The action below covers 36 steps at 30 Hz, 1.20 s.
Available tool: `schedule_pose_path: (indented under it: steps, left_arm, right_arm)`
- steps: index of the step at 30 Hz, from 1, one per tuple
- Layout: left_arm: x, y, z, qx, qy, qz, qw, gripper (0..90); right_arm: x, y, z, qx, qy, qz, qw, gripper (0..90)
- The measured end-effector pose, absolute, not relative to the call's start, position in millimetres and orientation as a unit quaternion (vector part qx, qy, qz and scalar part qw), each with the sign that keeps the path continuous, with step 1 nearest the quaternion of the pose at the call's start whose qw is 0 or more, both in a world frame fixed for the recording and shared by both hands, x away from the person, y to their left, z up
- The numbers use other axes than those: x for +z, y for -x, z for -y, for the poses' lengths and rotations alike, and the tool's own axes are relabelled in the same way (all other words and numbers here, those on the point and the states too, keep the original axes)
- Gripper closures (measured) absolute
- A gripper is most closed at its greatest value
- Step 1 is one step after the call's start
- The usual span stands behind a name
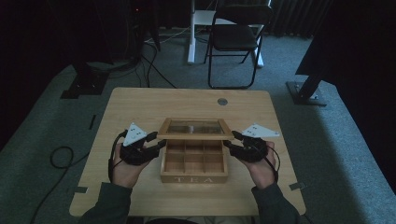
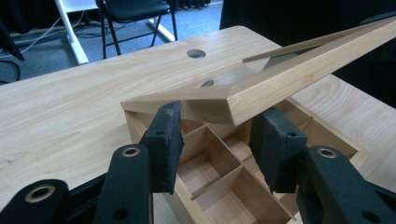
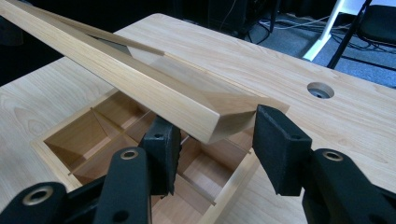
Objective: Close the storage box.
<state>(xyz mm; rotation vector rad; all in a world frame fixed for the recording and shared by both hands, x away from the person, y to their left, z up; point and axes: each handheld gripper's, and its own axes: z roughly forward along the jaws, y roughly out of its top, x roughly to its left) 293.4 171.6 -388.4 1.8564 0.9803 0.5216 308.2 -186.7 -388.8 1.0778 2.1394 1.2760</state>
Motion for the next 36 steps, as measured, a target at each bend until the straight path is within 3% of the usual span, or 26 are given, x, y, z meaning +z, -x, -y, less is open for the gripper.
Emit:
schedule_pose_path:
  steps: [36]
  left_arm:
    - [-405,-282,-171,0.195,-0.759,-0.409,0.467,52.5]
  right_arm:
    - [-409,-296,189,0.463,-0.391,-0.77,0.198,50.1]
